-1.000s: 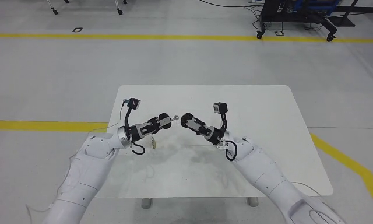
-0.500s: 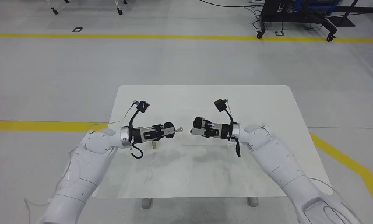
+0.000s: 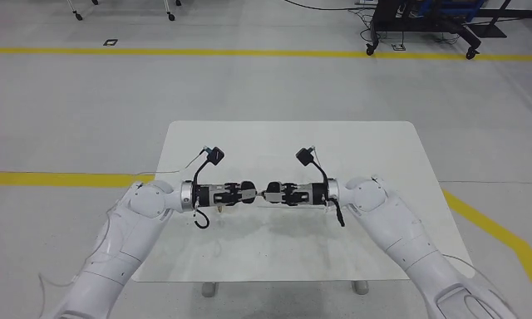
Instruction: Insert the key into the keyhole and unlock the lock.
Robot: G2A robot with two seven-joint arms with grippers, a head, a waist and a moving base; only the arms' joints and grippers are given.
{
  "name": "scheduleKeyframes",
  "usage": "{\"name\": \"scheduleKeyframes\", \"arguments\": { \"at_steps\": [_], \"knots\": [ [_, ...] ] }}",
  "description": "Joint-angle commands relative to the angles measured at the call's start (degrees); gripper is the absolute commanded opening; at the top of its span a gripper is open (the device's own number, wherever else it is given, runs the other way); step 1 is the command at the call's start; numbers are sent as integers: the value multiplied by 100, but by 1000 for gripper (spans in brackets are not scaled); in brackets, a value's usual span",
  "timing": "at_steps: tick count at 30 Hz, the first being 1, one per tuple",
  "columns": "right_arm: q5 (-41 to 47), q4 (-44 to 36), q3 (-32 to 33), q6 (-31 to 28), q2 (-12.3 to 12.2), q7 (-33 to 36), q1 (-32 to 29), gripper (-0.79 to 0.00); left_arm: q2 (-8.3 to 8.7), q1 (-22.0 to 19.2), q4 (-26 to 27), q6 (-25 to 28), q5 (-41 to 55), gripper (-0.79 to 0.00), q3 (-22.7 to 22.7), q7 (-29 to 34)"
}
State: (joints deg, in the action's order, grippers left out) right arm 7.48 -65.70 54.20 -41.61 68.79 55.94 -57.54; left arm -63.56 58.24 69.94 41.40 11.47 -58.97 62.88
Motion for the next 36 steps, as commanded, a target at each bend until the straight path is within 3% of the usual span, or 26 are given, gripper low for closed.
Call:
{"name": "scheduleKeyframes", "arguments": {
  "at_steps": [1,7,13,14,15,16,25,26,27,36],
  "knots": [
    [18,27,-13,-16,4,-19,26,-505,9,-17,-1,0,6,-785,59,0],
    [92,23,-65,-61,5,20,56,-529,37,-70,-27,29,55,-785,201,-29],
    [95,47,-107,-92,3,3,63,-613,61,-126,-91,53,91,-785,291,-53],
    [119,50,-116,-106,3,9,61,-646,62,-126,-113,55,113,-785,302,-55],
    [151,64,-123,-121,3,23,61,-742,61,-131,-134,54,143,-785,311,-55],
    [156,96,-120,-121,0,29,72,-785,60,-143,-146,55,147,-785,322,-55],
    [268,160,-143,-208,-8,39,102,-785,47,-160,-179,28,87,-785,393,-237],
    [278,163,-144,-212,-10,40,103,-785,46,-158,-174,24,82,-499,400,-255],
    [285,162,-147,-214,-11,36,103,-785,44,-150,-168,22,109,0,402,-283],
    [365,148,202,-736,-127,-189,-66,-785,116,-95,-234,230,440,0,92,-444]
  ]
}}
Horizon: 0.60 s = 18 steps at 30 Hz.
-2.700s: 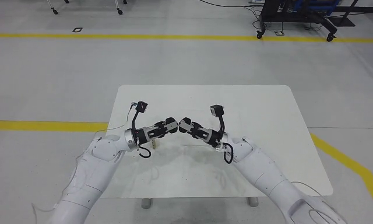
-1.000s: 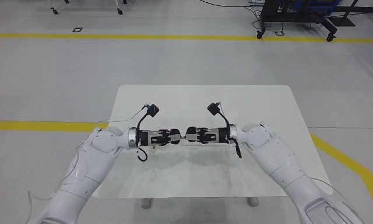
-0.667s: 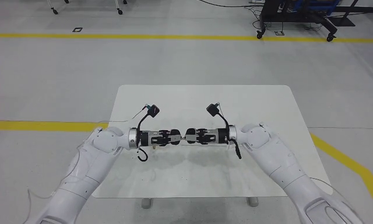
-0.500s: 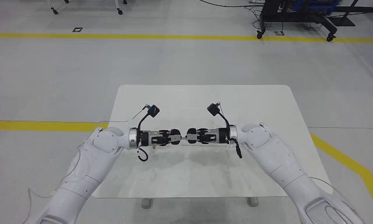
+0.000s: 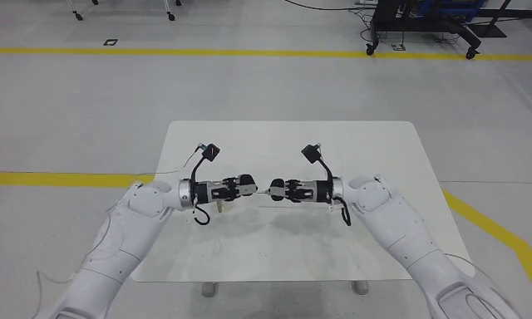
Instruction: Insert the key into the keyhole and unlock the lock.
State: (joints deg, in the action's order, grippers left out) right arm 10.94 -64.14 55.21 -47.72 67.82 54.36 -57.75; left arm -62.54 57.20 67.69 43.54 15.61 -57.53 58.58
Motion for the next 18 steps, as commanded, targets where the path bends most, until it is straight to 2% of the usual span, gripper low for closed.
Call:
{"name": "scheduleKeyframes", "arguments": {
  "at_steps": [1,8,15,16,18],
  "knots": [
    [43,-25,202,-224,-64,-63,-104,-785,28,19,-12,30,32,0,-99,-24],
    [209,-487,1196,-903,-387,-683,-845,-785,114,87,22,7,-406,0,-397,-352],
    [209,-487,1196,-903,-387,-683,-845,-785,114,87,22,7,-406,0,-397,-352],
    [209,-487,1196,-903,-387,-683,-845,-785,112,97,114,8,-562,0,-367,-377],
    [209,-487,1196,-903,-387,-683,-845,-785,132,174,533,-76,-1802,0,-355,-775]
  ]
}}
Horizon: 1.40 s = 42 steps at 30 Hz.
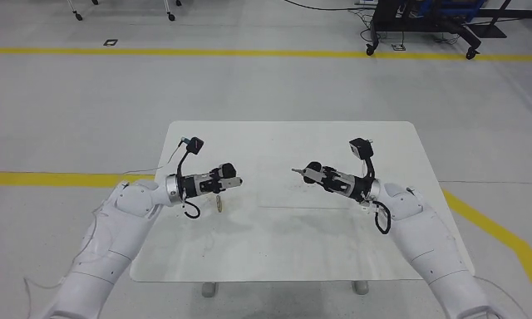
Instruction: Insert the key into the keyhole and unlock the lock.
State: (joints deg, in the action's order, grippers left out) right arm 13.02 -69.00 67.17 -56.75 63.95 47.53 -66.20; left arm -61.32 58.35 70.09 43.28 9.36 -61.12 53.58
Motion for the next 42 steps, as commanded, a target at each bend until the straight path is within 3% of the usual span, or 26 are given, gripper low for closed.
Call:
{"name": "scheduleKeyframes", "arguments": {
  "at_steps": [1,5,10,14,21,22,26,27,32,36,42],
  "knots": [
    [0,0,0,0,0,0,0,-785,28,185,590,-96,-1700,0,-44,-560],
    [0,0,0,0,0,0,0,-785,231,1031,2010,-660,-3650,0,-739,-1249],
    [0,0,0,0,0,0,0,-785,474,2348,3803,-1881,-5504,0,-1591,-606],
    [0,0,0,0,0,0,0,-785,511,2793,4321,-2556,-6221,0,-1558,-34],
    [0,0,0,0,0,0,0,-785,365,2270,3574,-3237,-6844,-15,-672,-50],
    [0,0,0,0,0,0,0,-785,339,2161,3435,-3293,-6829,-77,-588,-87],
    [0,0,0,0,0,0,0,-785,240,1825,3024,-3619,-6842,-166,-281,-185],
    [0,0,0,0,0,0,0,-785,223,1759,2945,-3658,-6839,-240,-234,-185],
    [0,0,0,0,0,0,0,-785,162,1547,2745,-3954,-7196,-292,-41,-231],
    [0,0,0,0,0,0,0,-785,112,1476,2591,-4036,-7251,-394,97,-329],
    [0,0,0,0,0,0,0,-785,42,1342,2418,-4064,-7252,-434,254,-404]
  ]
}}
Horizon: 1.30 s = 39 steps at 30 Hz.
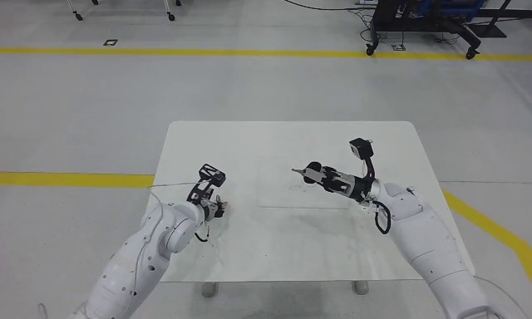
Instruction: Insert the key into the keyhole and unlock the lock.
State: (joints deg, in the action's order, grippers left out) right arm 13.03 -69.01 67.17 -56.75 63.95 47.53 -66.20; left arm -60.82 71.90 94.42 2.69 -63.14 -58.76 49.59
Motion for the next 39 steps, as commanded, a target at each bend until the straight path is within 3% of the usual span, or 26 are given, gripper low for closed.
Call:
{"name": "scheduleKeyframes", "arguments": {
  "at_steps": [1,11,20,29,34,37,39],
  "knots": [
    [0,0,0,0,0,0,0,-785,-16,-20,-18,-1,-6,-437,32,-9],
    [0,0,0,0,0,0,0,-785,-37,69,134,-51,-142,-453,9,78],
    [0,0,0,0,0,0,0,-785,-44,151,238,-167,-198,-717,-110,249],
    [0,0,0,0,0,0,0,-785,-75,121,206,-109,-263,-696,-105,294],
    [0,0,0,0,0,0,0,-785,-101,82,153,-92,-258,-606,-89,267],
    [0,0,0,0,0,0,0,-785,-117,63,122,-88,-260,-625,-84,259],
    [0,0,0,0,0,0,0,-785,-124,58,110,-92,-257,-680,-86,249]
  ]
}}
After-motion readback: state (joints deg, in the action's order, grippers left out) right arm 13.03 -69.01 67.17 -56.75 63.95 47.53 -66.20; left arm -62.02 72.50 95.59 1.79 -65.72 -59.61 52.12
